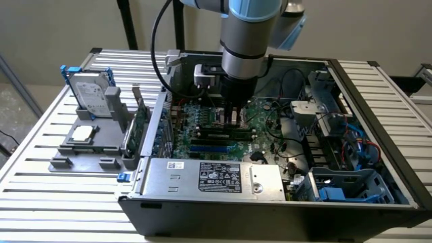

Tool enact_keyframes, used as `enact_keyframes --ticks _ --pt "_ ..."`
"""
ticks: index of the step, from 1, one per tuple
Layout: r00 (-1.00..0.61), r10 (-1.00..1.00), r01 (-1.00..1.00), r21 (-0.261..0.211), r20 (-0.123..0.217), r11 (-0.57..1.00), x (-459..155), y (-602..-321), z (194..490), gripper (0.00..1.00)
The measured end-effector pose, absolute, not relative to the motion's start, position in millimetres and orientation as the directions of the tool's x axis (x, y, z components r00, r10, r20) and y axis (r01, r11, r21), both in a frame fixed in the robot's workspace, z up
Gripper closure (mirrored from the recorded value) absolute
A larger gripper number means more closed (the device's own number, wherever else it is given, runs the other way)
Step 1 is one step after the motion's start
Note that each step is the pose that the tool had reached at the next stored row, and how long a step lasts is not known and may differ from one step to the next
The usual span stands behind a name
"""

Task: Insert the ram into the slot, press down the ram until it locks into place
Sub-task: 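Press down the ram until it locks into place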

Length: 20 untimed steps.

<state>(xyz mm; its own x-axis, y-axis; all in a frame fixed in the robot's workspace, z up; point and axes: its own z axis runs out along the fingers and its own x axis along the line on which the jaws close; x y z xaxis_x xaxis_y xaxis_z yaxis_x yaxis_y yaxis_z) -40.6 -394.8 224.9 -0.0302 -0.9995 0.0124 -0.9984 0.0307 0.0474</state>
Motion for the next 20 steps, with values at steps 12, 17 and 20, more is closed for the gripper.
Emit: enact_keyframes --ticks 12,17,20 --pt "-0.031 -0.999 -0.998 0.047 0.011 0.031 -39.3 -398.5 263.1 0.89" --pt "-0.031 -0.999 -0.998 0.047 0.011 0.031 -39.3 -398.5 263.1 0.89" --pt "-0.031 -0.999 -0.998 0.047 0.011 0.031 -39.3 -398.5 263.1 0.89"
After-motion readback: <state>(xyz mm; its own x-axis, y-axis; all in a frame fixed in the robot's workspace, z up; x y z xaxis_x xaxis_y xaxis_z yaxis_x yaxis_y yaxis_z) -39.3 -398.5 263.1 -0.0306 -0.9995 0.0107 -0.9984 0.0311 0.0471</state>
